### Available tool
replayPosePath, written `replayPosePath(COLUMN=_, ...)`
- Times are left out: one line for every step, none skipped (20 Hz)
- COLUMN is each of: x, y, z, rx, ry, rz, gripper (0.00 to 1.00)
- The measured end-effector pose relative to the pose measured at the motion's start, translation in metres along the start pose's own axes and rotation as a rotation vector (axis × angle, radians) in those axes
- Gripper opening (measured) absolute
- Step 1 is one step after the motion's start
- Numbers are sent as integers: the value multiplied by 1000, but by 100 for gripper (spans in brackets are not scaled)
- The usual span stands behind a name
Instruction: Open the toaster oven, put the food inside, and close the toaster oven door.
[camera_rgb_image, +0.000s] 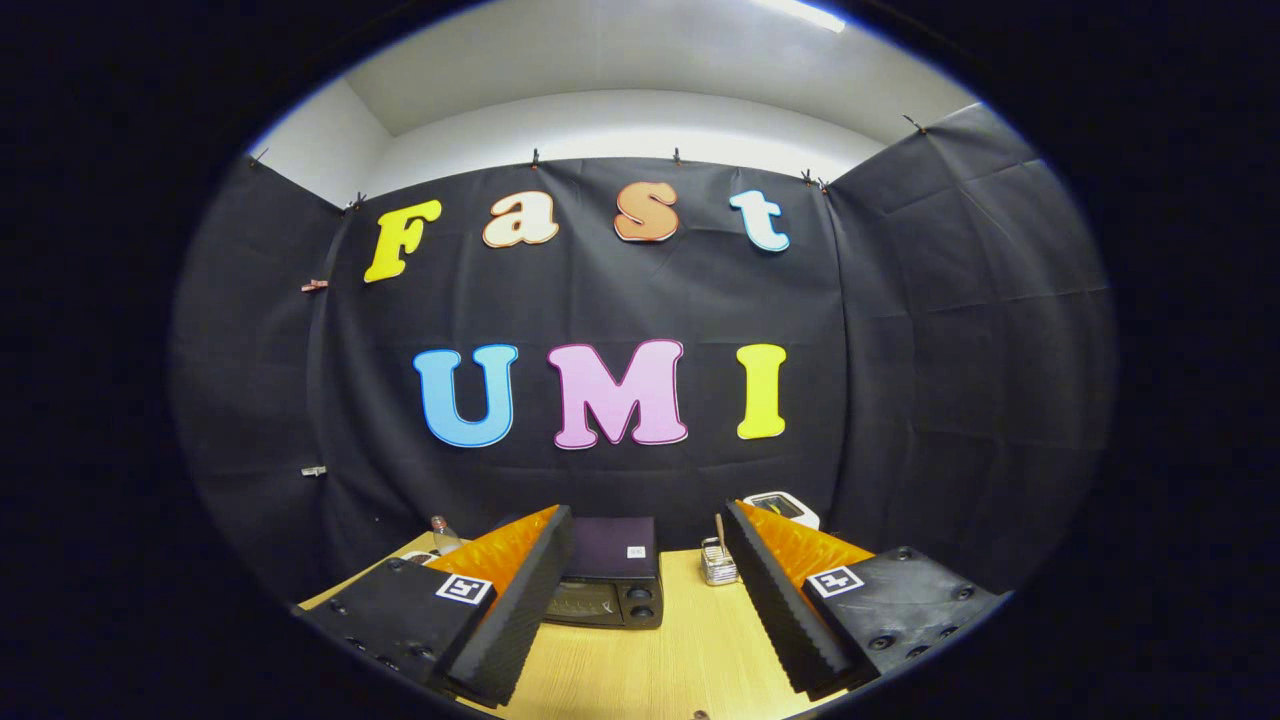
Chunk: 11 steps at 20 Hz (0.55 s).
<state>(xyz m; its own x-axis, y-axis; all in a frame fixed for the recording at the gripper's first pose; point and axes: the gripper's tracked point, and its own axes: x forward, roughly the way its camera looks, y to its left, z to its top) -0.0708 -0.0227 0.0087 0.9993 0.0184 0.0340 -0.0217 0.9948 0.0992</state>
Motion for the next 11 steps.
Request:
replayPosePath(x=1, y=0, z=1, rx=-6, ry=5, rz=3, gripper=98)
replayPosePath(x=3, y=1, z=2, rx=-9, ry=10, rz=7, gripper=98)
replayPosePath(x=4, y=4, z=0, rx=-9, ry=17, rz=14, gripper=98)
replayPosePath(x=7, y=5, z=-2, rx=-8, ry=26, rz=18, gripper=98)
replayPosePath(x=10, y=5, z=-3, rx=-10, ry=34, rz=21, gripper=98)
replayPosePath(x=12, y=5, z=-4, rx=-9, ry=41, rz=23, gripper=98)
replayPosePath(x=14, y=7, z=-5, rx=-10, ry=47, rz=27, gripper=98)
replayPosePath(x=16, y=8, z=-6, rx=-11, ry=52, rz=28, gripper=98)
replayPosePath(x=16, y=9, z=-6, rx=-11, ry=55, rz=32, gripper=98)
replayPosePath(x=17, y=10, z=-6, rx=-13, ry=56, rz=32, gripper=98)
replayPosePath(x=17, y=9, z=-5, rx=-17, ry=58, rz=31, gripper=98)
